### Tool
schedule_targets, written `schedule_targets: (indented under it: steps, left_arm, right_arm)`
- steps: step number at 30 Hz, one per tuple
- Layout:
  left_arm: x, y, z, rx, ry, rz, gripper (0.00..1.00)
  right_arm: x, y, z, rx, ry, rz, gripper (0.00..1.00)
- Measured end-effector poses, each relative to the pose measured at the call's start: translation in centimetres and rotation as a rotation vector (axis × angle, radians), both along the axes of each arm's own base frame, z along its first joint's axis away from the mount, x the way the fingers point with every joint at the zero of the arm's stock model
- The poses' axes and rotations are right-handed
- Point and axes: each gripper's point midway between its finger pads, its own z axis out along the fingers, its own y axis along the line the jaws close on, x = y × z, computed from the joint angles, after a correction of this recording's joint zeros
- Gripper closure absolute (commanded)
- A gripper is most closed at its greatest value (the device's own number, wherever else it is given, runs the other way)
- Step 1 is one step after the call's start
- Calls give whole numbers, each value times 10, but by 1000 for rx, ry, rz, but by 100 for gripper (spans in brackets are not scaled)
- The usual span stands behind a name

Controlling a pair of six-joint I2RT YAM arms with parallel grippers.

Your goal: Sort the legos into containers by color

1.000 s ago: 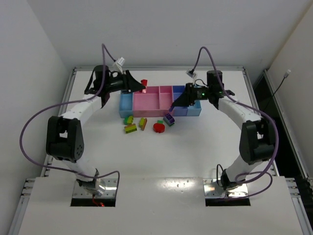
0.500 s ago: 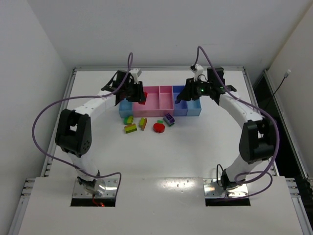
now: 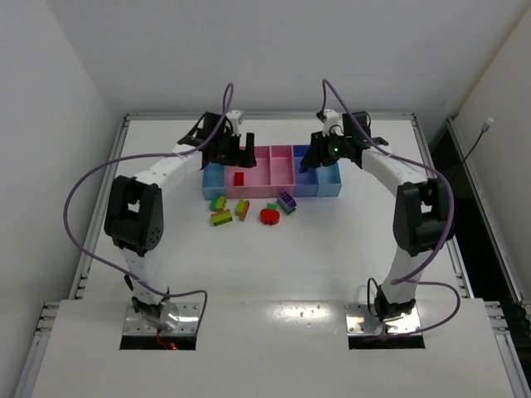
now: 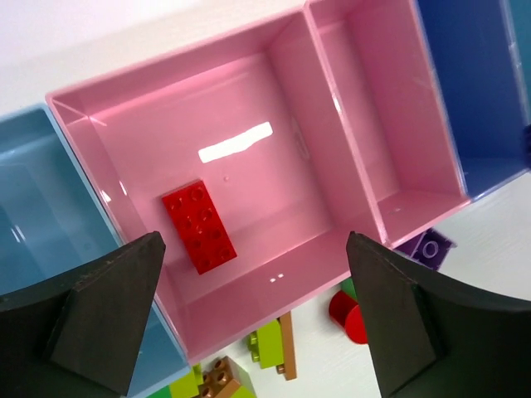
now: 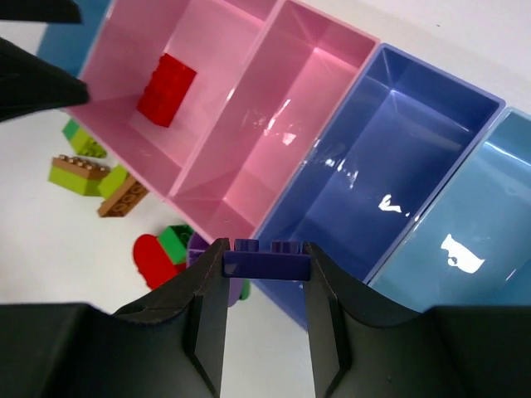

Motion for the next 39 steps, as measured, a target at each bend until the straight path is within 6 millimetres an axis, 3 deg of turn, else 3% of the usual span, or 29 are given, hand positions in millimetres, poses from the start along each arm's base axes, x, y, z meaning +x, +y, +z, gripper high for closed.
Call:
schedule_targets:
  steps: [8,9,10,17,20,25,29,34,37,39]
  left_arm:
    - [6,-2,24,-43,-35,13,1]
    - [5,-2,27,-56,-36,11,1]
    - [5,-2,32,-71,-40,9,1]
    - [-6,9,64,-189,-77,-46,1]
    - [-20,9,62,-223,-68,-103,1]
    - [-60,-7,47,-237,-37,-269,1]
    - [-101,-29,48,-174,-78,-479,1]
    - [-156,-62,49,-72,-159,-763,1]
    - [-180,-74,36,-10,-171,-879,2]
    - [-190,-76,23,37,-159,-908,2]
  right_arm:
    - [7,-2,-22,-69,0,16,99]
    - [8,-3,-24,-79,-2,16,78]
    - [9,-2,-25,-86,-5,17,65]
    - [14,-7,-35,-153,-20,8,40]
    - [14,-6,-35,-161,-28,15,32]
    - [6,-2,-31,-134,-23,34,31]
    - [-9,2,-5,-76,-45,41,30]
    - [-27,5,66,18,-155,36,30]
    - [-38,0,101,60,-218,27,30]
    - [-44,-7,110,72,-229,13,30]
